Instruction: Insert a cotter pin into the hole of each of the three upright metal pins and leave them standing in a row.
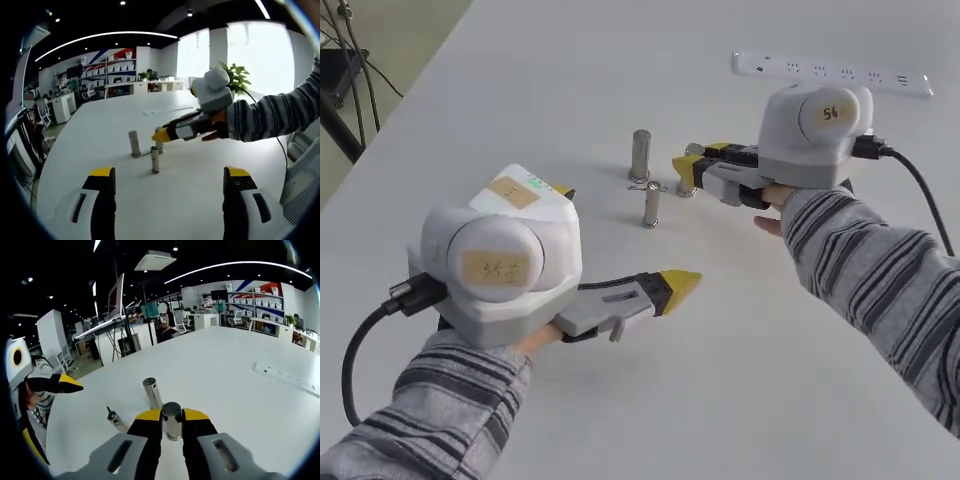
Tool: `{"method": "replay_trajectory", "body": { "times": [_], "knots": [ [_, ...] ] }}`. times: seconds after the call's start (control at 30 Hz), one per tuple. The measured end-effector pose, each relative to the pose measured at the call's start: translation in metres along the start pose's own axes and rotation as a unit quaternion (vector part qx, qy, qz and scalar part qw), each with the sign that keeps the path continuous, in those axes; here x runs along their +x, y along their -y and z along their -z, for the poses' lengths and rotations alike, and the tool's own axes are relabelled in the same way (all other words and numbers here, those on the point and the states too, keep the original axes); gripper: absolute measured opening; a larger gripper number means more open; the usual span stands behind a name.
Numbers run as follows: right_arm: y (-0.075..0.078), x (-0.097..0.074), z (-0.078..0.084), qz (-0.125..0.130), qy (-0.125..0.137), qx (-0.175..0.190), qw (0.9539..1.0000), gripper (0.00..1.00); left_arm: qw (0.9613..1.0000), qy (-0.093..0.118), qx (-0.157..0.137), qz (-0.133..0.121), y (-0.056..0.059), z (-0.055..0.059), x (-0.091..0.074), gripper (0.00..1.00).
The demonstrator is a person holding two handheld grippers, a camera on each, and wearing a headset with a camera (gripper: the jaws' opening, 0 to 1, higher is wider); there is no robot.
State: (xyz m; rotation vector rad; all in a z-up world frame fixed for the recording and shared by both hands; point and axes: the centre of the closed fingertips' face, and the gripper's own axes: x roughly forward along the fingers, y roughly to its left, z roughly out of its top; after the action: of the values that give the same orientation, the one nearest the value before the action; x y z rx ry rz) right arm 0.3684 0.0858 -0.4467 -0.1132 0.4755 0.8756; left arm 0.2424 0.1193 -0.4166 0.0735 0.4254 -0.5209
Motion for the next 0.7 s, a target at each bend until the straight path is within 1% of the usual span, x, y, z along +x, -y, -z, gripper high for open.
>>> {"method": "replay_trajectory", "body": {
  "times": [0.07, 0.17, 0.3, 0.47, 0.63, 0.7],
  "knots": [
    [-0.001, -0.003, 0.0, 0.0, -0.003, -0.001, 1.0, 0.08, 1.0, 0.004, -0.001, 0.002, 0.0, -0.001, 0.0, 0.9],
    [0.0, -0.005, 0.003, 0.004, -0.01, -0.019, 0.9998, 0.08, 0.9999, 0.007, -0.004, 0.007, 0.001, -0.003, 0.0, 0.93],
    [0.001, -0.012, 0.003, 0.007, -0.006, -0.023, 0.9997, 0.08, 0.9999, 0.006, -0.003, 0.01, 0.003, -0.002, -0.001, 0.96],
    [-0.004, -0.029, 0.007, 0.023, -0.015, -0.035, 0.999, 0.08, 0.9999, 0.006, -0.001, 0.014, 0.006, -0.003, -0.001, 0.99],
    [-0.01, -0.046, 0.016, 0.038, -0.02, -0.034, 0.9985, 0.08, 0.9998, 0.004, 0.007, 0.016, 0.009, -0.004, -0.001, 0.99],
    [-0.012, -0.053, 0.019, 0.041, -0.018, -0.023, 0.9987, 0.08, 0.9998, 0.005, 0.01, 0.016, 0.01, -0.004, -0.001, 0.99]
  ]
}}
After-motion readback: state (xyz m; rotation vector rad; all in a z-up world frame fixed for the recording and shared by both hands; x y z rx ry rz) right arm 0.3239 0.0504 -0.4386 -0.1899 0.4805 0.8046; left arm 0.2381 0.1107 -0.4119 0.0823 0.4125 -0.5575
